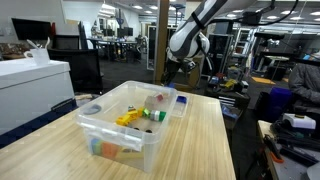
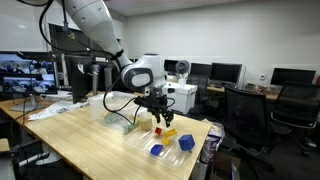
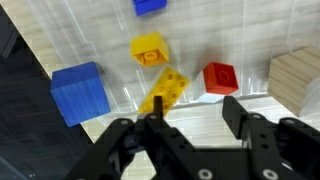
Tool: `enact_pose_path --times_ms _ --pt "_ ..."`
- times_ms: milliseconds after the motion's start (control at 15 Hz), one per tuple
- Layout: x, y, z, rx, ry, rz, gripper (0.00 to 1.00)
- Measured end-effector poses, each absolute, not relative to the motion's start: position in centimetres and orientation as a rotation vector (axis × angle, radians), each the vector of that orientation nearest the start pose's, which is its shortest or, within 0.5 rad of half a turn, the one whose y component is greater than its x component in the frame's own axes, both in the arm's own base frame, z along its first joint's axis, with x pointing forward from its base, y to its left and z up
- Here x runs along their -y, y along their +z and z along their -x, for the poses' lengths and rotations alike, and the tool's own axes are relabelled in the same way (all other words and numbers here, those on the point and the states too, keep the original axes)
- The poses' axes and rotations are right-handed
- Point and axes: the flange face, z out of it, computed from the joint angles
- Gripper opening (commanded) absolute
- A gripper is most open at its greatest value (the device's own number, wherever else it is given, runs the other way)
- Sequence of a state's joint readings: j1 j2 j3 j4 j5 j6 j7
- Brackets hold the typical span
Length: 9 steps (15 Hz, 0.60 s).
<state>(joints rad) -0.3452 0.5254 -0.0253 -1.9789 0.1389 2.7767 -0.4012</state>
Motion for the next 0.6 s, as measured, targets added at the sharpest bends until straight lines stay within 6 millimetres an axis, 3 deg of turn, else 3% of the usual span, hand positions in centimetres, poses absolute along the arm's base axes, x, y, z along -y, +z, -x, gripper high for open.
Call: enact_pose_path --times_ms 133,400,600 --pt "23.6 22.7 -59.4 -0.138 -0.427 3.159 1.0" --pt "23.7 22.9 -59.6 -0.137 -0.421 3.157 1.0" --pt "23.1 24.8 -60.8 -0.113 -0.493 3.153 1.0"
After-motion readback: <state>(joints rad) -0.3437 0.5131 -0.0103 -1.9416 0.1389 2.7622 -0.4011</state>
